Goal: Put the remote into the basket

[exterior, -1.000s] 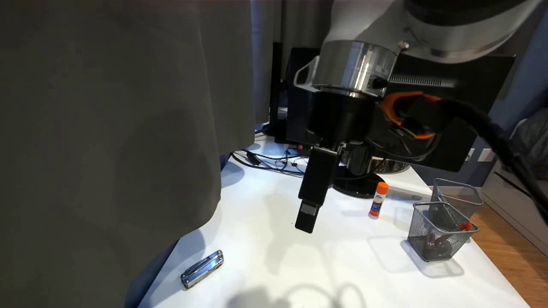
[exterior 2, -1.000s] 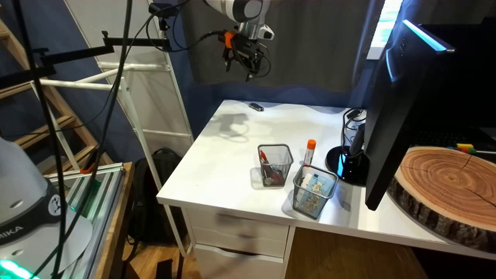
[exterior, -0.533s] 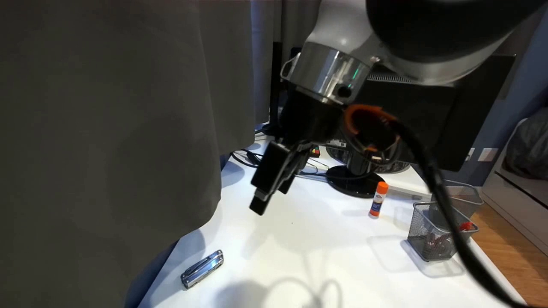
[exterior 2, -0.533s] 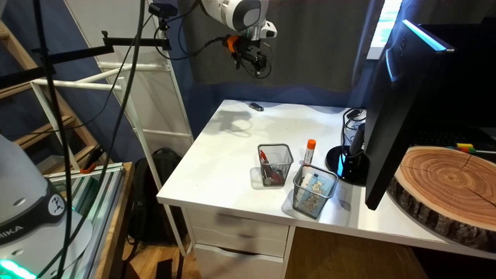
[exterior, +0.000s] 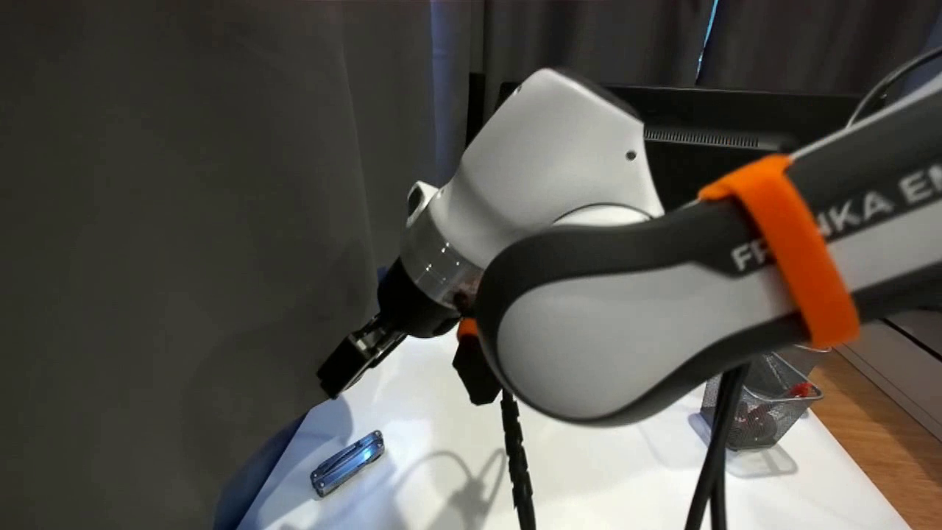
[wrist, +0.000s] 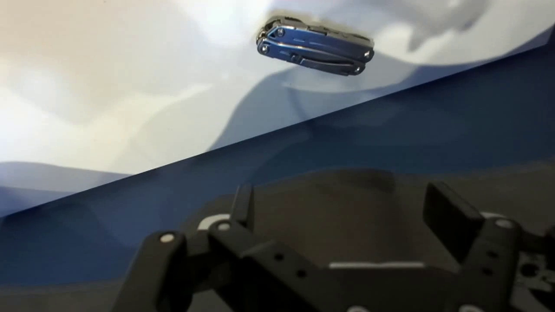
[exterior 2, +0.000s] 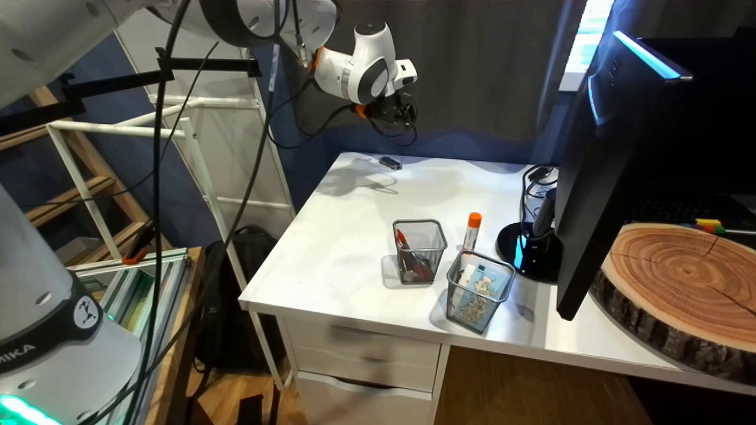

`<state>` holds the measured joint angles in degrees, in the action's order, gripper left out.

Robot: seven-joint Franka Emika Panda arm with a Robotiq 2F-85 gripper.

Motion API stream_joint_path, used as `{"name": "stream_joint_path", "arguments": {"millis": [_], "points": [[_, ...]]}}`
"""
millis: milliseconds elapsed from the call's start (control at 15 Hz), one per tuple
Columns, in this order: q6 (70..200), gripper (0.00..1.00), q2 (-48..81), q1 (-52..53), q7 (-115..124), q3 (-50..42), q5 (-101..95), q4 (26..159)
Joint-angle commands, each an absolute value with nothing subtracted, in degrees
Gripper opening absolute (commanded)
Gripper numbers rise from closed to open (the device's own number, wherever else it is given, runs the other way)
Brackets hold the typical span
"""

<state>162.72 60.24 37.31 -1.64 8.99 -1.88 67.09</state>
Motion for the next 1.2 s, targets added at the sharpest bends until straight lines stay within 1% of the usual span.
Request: {"name": "stream_joint_path", "arguments": {"millis": [0, 133, 200, 333, 467, 667, 867, 1000, 1133], "points": [[160.68, 1.0, 70.05, 41.66, -1.41, 6.15, -3.65, 53.16], [157.08, 1.0, 73.28, 43.03, -0.86, 5.27, -3.15, 48.2], [160.97, 1.0, 68.25, 41.63, -1.69, 6.42, -2.41, 57.18], [159.21, 1.0, 70.8, 42.58, -1.68, 6.0, -2.41, 53.42], [167.32, 1.0, 74.6, 43.91, 2.06, 3.69, -2.28, 49.7], [178.32, 1.0, 79.8, 43.87, 2.35, 5.66, -1.25, 46.41], [181.86, 1.0, 84.33, 43.66, 1.57, 8.35, -2.05, 43.46], [182.41, 1.0, 86.45, 44.03, 1.84, 8.55, -1.89, 41.99], [182.12, 1.0, 87.27, 44.92, 3.82, 6.05, -0.77, 41.6]]}}
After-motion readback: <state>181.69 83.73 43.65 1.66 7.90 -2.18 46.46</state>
